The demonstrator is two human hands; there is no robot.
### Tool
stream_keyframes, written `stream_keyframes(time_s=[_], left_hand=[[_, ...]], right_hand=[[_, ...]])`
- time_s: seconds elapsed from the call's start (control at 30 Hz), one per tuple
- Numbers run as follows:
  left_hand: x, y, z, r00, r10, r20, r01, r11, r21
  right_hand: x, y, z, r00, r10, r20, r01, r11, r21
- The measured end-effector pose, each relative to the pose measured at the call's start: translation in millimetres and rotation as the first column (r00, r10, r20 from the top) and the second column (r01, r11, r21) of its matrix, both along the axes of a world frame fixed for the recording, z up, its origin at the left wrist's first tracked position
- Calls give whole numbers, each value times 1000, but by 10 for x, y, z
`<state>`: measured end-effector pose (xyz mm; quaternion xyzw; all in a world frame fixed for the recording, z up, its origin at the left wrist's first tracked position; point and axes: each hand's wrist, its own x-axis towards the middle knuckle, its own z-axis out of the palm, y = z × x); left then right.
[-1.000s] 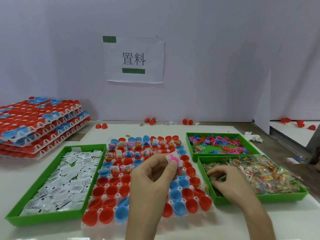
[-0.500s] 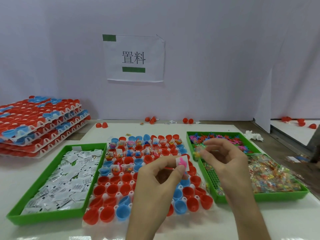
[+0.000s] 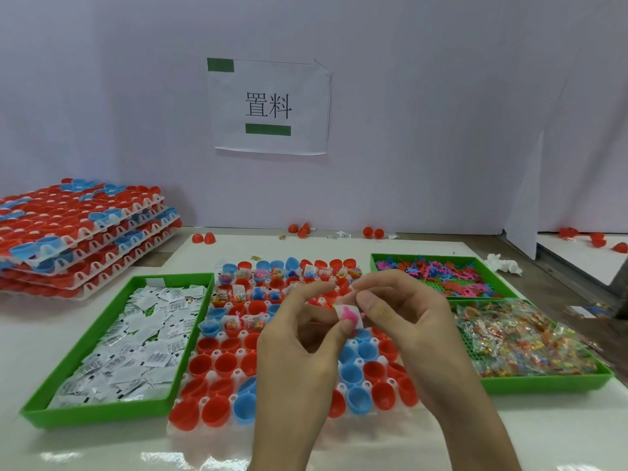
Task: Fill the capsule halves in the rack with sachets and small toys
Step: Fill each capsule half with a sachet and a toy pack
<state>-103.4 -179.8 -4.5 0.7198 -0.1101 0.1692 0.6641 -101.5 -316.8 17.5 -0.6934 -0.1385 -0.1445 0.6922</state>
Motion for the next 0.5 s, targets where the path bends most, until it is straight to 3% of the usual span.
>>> stream_keyframes(time_s=[0.13, 0.27, 0.5], left_hand=[[5, -5, -31, 999, 39, 10, -39, 999, 36], [15, -6, -58, 999, 45, -18, -45, 999, 12], [-12, -114, -14, 998, -29, -51, 22, 992, -127]], right_hand=[[8, 32, -13, 1000, -16, -2, 16, 991, -129], [15, 60, -37, 998, -62, 19, 64, 989, -136], [-6, 101, -13, 996, -75, 46, 72, 996, 55]])
